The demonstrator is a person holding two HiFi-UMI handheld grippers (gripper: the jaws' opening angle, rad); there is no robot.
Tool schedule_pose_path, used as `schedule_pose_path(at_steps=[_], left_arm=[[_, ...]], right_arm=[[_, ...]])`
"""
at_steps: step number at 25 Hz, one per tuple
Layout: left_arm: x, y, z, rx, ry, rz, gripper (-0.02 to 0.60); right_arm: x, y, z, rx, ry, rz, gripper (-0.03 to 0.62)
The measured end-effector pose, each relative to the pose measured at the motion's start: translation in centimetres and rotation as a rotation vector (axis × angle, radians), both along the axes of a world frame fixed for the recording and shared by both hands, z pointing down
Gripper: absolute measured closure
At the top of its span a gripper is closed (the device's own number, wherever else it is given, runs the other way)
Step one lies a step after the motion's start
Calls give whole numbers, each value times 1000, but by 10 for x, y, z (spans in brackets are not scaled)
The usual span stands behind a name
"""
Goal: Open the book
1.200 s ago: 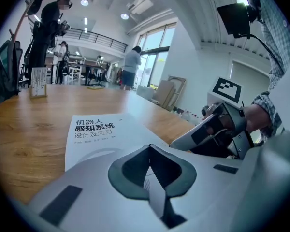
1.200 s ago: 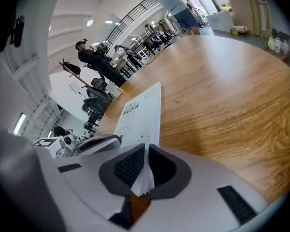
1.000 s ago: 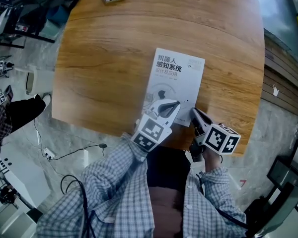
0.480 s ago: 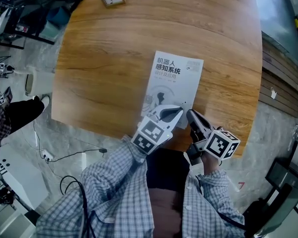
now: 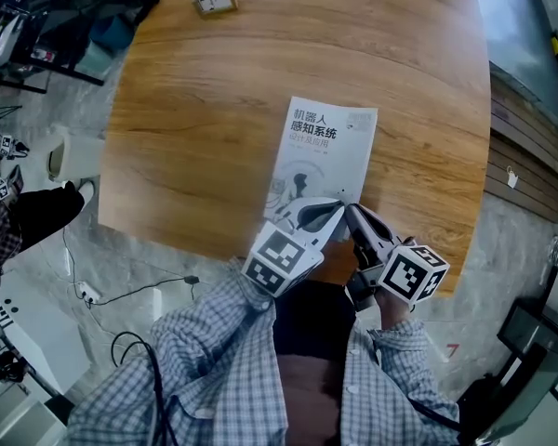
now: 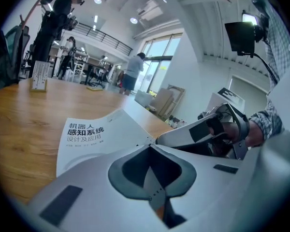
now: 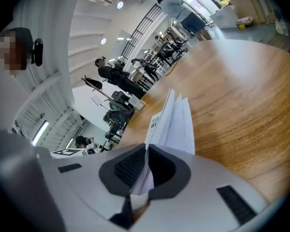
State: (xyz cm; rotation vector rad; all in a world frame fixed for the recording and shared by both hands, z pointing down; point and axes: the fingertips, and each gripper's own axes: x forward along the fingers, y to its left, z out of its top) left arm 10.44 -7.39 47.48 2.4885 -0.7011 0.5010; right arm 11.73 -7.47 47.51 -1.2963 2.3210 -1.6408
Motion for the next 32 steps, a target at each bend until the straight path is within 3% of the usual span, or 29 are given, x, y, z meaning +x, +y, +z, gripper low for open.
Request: schedule_pose_path(at_steps=[32], left_arm=[[-118, -37, -50, 39, 44, -401, 575]], right_arm=[[-116, -37, -57, 161, -93, -241, 563]])
